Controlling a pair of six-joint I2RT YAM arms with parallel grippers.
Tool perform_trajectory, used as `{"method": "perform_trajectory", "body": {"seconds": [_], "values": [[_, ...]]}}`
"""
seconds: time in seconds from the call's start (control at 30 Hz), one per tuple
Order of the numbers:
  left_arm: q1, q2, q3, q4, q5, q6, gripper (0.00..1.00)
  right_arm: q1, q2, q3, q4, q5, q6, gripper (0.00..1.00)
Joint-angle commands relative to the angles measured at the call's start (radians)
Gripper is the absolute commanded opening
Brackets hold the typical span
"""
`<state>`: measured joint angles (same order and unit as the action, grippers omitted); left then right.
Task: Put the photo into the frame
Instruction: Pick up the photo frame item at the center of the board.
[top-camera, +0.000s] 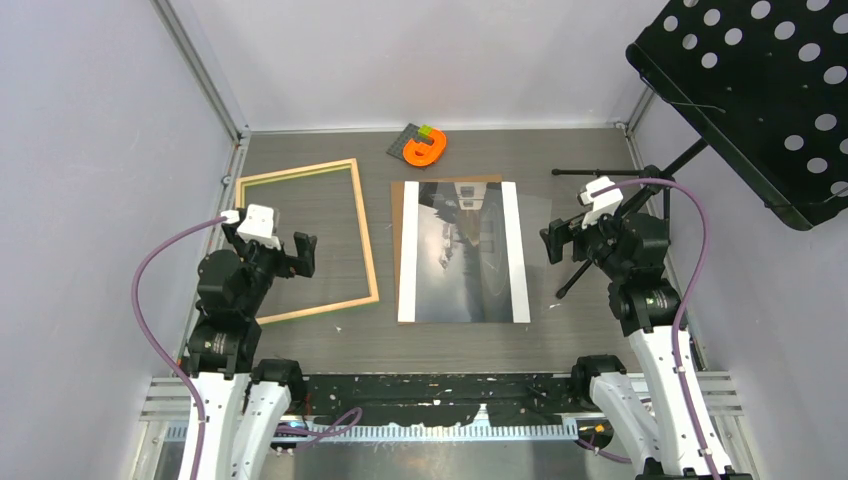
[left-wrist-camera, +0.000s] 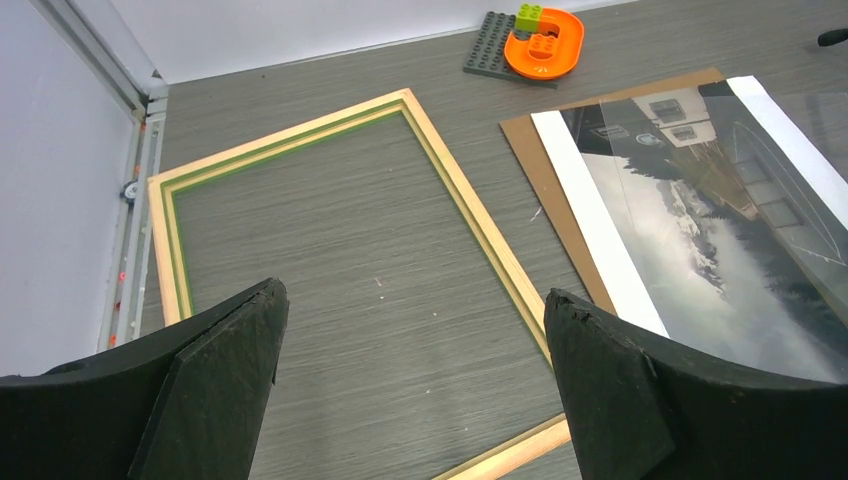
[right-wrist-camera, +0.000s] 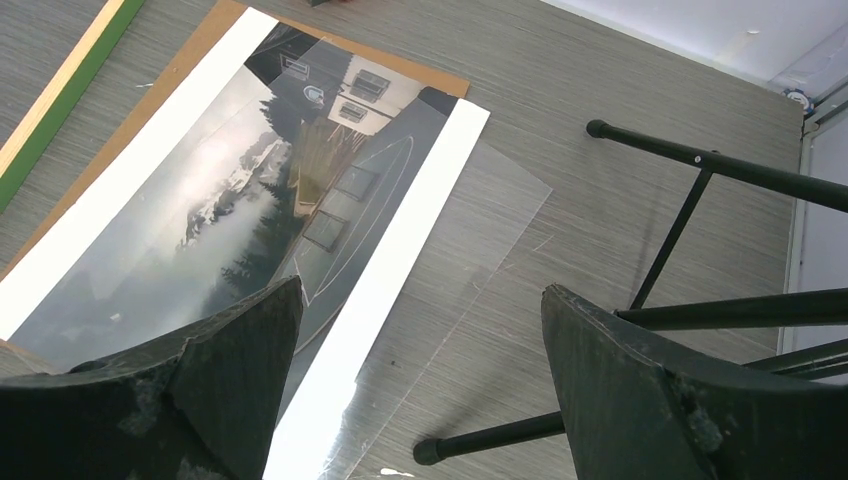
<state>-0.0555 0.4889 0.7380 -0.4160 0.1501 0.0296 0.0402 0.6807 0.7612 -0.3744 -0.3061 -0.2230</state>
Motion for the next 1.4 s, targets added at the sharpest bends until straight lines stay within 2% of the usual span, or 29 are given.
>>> {"method": "perform_trajectory", "body": {"seconds": [0.0,0.2,0.47,0.6,0.83,1.07,1.37], "values": [[0.007,-0.003,0.008,0.034,-0.018,-0.009,0.99,0.006,-0.003,0.017,0.04,-0.022,-0.006,0.95],[0.008,-0.006,0.017,0.028,-0.058,-0.018,0.99,0.006,-0.001,0.018,0.037,-0.021,-0.005,0.95],[0.004,0.07,0.054,-0.004,0.1,-0.058,0.99,0.006,0.047,0.021,0.038,-0.025,0.0,0.95],[-0.047,0.157,0.086,-0.007,0.113,-0.078,0.99,0.008,0.128,0.029,0.042,-0.031,0.03,0.95],[-0.243,0.332,0.13,0.029,0.011,-0.086,0.99,0.045,0.25,0.018,0.066,0.042,0.072,0.95],[-0.385,0.557,0.168,0.143,0.046,-0.157,0.99,0.047,0.347,-0.03,0.093,0.134,0.121,0.95],[-0.502,0.962,0.341,0.156,0.122,-0.257,0.99,0.024,0.477,-0.065,0.118,0.183,0.158,0.95]]}}
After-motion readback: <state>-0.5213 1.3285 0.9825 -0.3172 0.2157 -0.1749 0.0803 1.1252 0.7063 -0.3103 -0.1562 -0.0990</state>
